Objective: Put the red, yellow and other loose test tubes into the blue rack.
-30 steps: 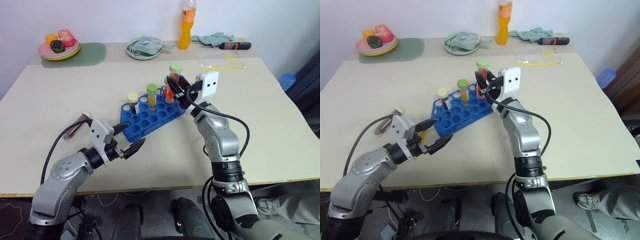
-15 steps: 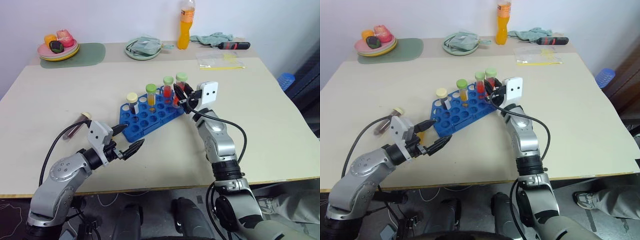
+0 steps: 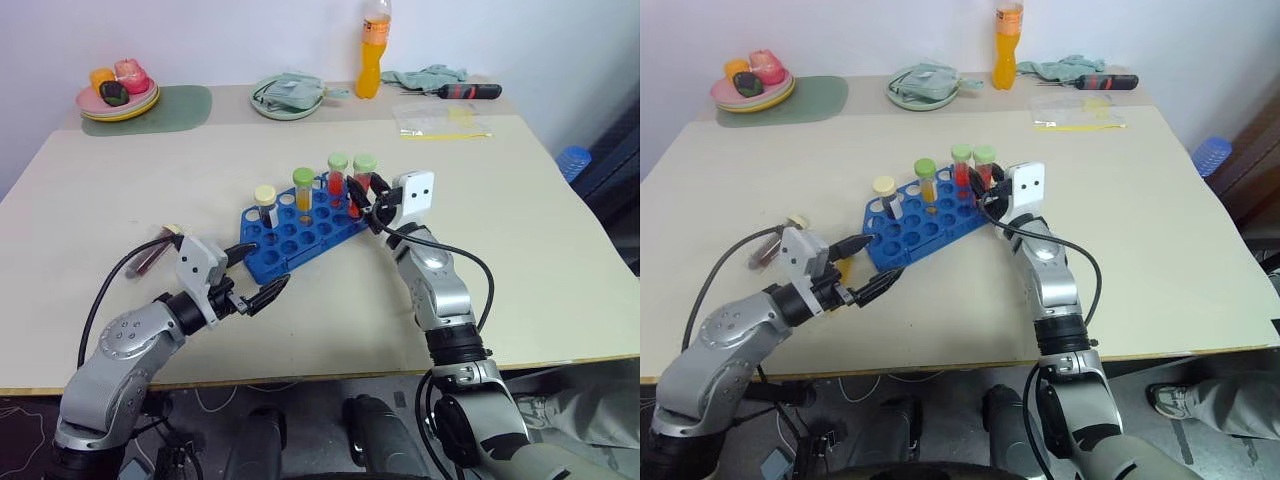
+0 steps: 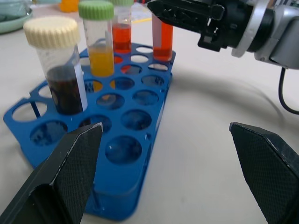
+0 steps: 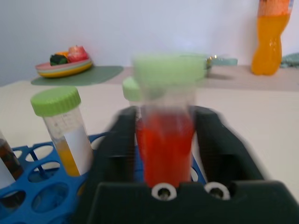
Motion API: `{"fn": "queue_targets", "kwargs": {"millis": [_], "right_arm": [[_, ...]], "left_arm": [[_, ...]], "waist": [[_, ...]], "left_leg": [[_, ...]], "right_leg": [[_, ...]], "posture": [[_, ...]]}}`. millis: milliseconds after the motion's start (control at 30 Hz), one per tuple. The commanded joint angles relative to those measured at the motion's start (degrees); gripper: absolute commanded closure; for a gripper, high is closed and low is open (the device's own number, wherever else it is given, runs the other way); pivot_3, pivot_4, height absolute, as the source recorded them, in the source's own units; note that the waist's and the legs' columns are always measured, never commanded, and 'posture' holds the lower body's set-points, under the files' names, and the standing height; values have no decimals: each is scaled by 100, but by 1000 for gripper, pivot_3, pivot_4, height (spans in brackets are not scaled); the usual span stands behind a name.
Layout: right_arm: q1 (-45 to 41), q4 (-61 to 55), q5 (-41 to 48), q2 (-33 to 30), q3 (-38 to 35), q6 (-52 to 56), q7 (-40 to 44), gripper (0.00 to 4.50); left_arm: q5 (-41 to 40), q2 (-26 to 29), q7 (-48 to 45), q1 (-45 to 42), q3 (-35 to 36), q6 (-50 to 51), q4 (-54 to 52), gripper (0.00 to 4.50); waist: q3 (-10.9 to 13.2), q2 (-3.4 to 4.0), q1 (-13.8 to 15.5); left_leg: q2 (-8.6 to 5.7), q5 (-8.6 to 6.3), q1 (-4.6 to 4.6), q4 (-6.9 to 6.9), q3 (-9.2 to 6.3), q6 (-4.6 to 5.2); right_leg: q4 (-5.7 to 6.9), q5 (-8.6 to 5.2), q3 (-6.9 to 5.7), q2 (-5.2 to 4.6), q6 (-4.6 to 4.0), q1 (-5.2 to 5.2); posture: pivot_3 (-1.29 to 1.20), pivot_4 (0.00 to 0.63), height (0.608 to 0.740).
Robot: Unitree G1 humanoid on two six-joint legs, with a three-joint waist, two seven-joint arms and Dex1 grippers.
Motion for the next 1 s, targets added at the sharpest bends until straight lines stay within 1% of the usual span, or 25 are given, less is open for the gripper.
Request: {"fn": "queue_targets", "kwargs": {"millis": [33, 67, 100, 167, 233, 300, 367, 433, 500, 533, 567, 600, 633, 733, 767, 833, 1000], "right_arm": [[-115, -196, -24, 31, 44, -298, -31, 689], [-136, -258, -26, 25, 52, -308, -46, 192], [-165, -369, 1, -14, 61, -292, -4, 85], [-229, -660, 100, -167, 27, -179, 117, 85], [-271, -914, 235, -335, -44, -12, 261, 85], [-293, -1191, 377, -640, -42, 171, 593, 85], [-291, -1455, 540, -957, 23, 358, 998, 85], [-271, -1759, 767, -1300, 101, 609, 1493, 85], [-204, -2182, 1137, -1733, 212, 1008, 2172, 85], [-151, -2400, 1317, -1945, 275, 1194, 2491, 85], [-93, -2609, 1486, -2143, 339, 1378, 2774, 85], [-11, -2851, 1682, -2373, 406, 1572, 3093, 85], [52, -3047, 1841, -2556, 454, 1726, 3325, 85], [133, -3419, 2194, -2889, 535, 2103, 3713, 85], [149, -3496, 2270, -2929, 557, 2181, 3770, 85], [165, -3584, 2335, -2954, 579, 2266, 3805, 85], [255, -3715, 2289, -2860, 707, 2297, 3717, 85]], "left_arm": [[-252, 87, 202, -120, 258, 282, -335, 0], [-338, 113, 256, -149, 350, 379, -355, 0], [-566, 147, 345, -196, 574, 571, -365, 0], [-1171, 301, 625, -377, 1185, 1125, -372, 0], [-1525, 568, 861, -552, 1643, 1605, -359, 0], [-1698, 1062, 1060, -725, 1951, 2282, -234, 0], [-1650, 1579, 1087, -757, 1997, 2715, -204, 0], [-1853, 2208, 1132, -883, 1812, 3673, -230, 0], [-2261, 2456, 1240, -1478, 1694, 5245, 146, 0], [-2489, 2623, 1309, -1742, 1543, 5764, 445, 0], [-2699, 2742, 1438, -1943, 1411, 6049, 719, 0], [-2758, 2782, 1666, -2140, 1282, 6144, 838, 0], [-3015, 2844, 1905, -2288, 1155, 6144, 1004, 0], [-3635, 2560, 3014, -2908, 861, 6144, 1550, 0], [-3834, 2297, 3601, -3102, 799, 6144, 1751, 0], [-4304, 1978, 4565, -3315, 730, 6144, 2028, 0], [-5566, 1605, 6584, -3313, 315, 6144, 2041, 0]], "waist": [[0, 0, -9], [0, 0, -10], [0, 0, -13], [1, 0, -7], [1, 0, -3], [1, -1, -1], [1, 0, -1], [2, -1, -1], [5, 1, 10], [5, -1, 10], [6, -2, 6], [6, -1, -3], [6, -2, -9], [7, -4, -2], [7, -3, 8], [6, -6, 11], [6, -7, 14]], "left_leg": [[0, 0, 0, 0, 0, 0], [1, 0, 0, 0, -1, 0], [1, 0, 1, -1, -2, 0], [1, 0, 1, -1, -2, 0], [2, 0, -1, 1, -5, 0], [1, 0, -1, 2, -4, 0], [0, 0, 1, 1, -5, 0], [-1, 0, 2, -2, -3, 0], [-1, 0, 1, -2, -5, 0], [-2, 0, 3, -2, -5, 1], [-2, 0, 1, 0, -12, 1], [-2, 0, 1, 1, -15, 1], [-2, -1, 2, -1, -16, 1], [1, -1, 2, -2, -18, 1], [1, -1, 2, -1, -19, 1], [0, 0, 2, 3, -21, 1], [-1, 0, 0, 3, -21, 0]], "right_leg": [[0, 0, 0, 0, 0, 0], [0, 0, 0, 1, 0, 0], [1, 0, 0, 2, 0, 0], [1, 0, 0, 2, 0, 0], [2, 0, -2, 1, 0, 0], [0, 0, -2, -1, 0, 0], [-1, 0, -2, 0, 1, 3], [-3, 0, -2, 0, 1, 3], [-4, -1, -3, 0, 1, 3], [-2, -1, -4, 0, 1, 5], [-4, -1, -10, 1, 2, 8], [-3, -1, -13, 3, 2, 8], [-3, -1, -13, 3, 2, 8], [-6, -2, -12, 3, 1, 8], [-5, -2, -12, 2, 1, 8], [-1, -1, -13, -1, 1, 9], [-1, -1, -11, -7, 2, 6]], "posture": [[0, 150, 740], [0, 150, 740], [0, 150, 740], [0, 150, 740], [0, 150, 740], [0, 150, 740], [0, 150, 740], [0, 150, 740], [0, 150, 740], [0, 150, 740], [0, 150, 740], [0, 150, 740], [0, 150, 740], [0, 150, 740], [0, 150, 740], [0, 150, 740], [0, 150, 740]]}}
